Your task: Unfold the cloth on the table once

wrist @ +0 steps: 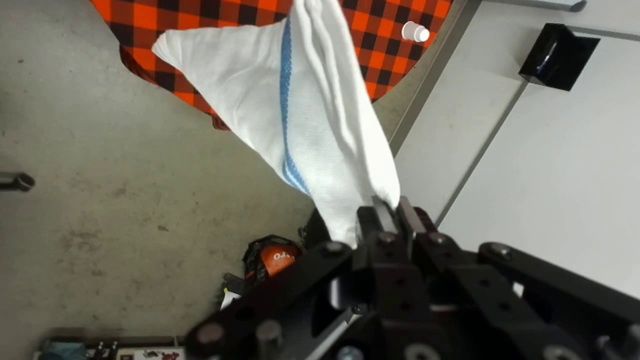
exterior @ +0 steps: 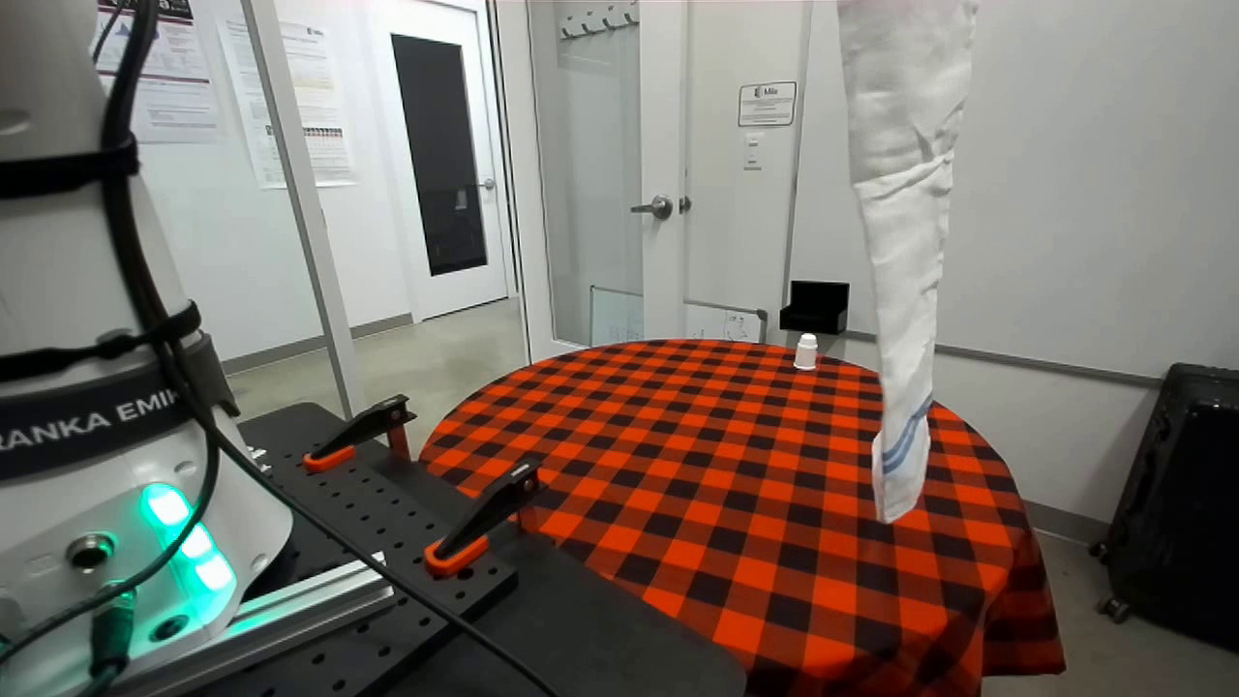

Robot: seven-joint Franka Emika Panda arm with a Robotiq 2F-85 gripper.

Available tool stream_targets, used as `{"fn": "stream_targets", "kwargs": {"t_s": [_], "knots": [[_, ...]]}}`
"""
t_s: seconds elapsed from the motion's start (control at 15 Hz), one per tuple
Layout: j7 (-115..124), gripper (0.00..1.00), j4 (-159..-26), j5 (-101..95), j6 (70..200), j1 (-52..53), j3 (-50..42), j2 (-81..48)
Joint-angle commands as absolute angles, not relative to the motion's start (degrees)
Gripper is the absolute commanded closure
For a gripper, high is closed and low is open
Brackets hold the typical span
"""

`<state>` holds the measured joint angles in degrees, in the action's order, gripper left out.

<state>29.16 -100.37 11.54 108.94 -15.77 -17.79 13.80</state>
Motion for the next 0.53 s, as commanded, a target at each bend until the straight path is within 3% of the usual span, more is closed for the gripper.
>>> {"fn": "stream_targets", "kwargs": {"t_s": [0.0, 0.47], "knots": [[37.6, 0.99, -108.2, 12.7, 112.6, -15.7, -13.5, 18.3], [37.2, 0.99, -120.7, 12.2, 121.0, -15.1, -9.1, 21.8]]}}
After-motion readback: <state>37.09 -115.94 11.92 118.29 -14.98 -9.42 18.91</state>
